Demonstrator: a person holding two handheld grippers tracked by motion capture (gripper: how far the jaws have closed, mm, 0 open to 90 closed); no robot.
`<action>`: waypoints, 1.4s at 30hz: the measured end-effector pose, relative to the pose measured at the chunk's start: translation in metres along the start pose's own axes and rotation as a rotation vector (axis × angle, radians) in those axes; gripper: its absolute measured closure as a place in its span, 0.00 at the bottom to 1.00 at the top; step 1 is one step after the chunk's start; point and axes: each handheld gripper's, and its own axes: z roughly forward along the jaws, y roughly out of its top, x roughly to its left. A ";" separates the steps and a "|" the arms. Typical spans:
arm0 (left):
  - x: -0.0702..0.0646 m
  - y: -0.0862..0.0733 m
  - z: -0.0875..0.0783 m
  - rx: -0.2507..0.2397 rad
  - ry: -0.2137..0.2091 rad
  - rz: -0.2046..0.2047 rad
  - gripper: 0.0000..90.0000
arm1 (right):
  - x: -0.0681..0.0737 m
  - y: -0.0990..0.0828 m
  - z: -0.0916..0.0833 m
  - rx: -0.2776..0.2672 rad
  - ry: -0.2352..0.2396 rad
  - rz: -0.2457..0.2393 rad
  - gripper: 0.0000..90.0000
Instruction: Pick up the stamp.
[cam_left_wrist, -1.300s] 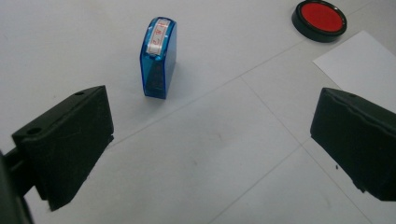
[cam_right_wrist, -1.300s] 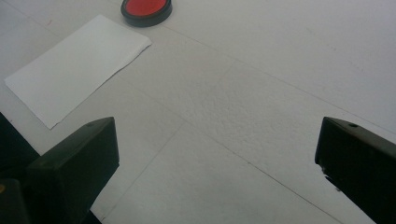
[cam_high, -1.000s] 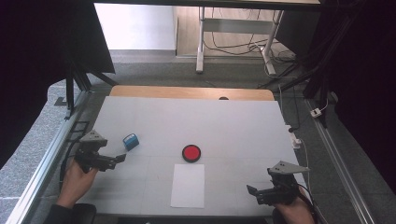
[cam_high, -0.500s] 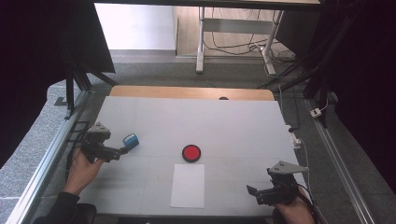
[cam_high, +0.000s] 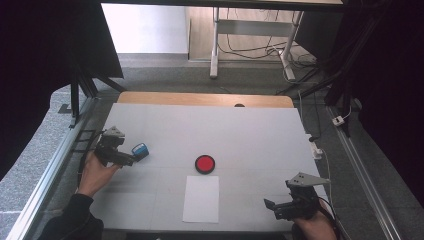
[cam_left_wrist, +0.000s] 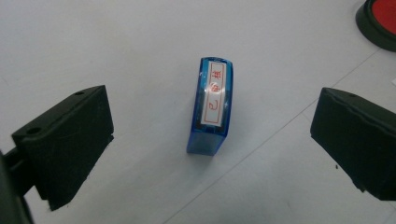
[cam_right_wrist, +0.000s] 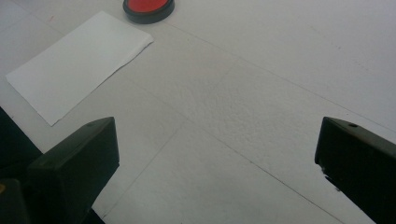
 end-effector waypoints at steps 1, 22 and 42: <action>0.000 0.001 0.002 0.008 0.001 0.002 0.00 | 0.000 0.000 0.000 0.001 0.000 0.000 0.00; 0.007 0.008 0.018 0.072 -0.027 0.067 0.44 | 0.000 0.000 0.000 0.005 0.007 -0.002 0.00; 0.005 0.012 0.019 0.099 -0.042 0.110 0.78 | 0.001 0.000 0.001 0.013 0.008 -0.011 0.00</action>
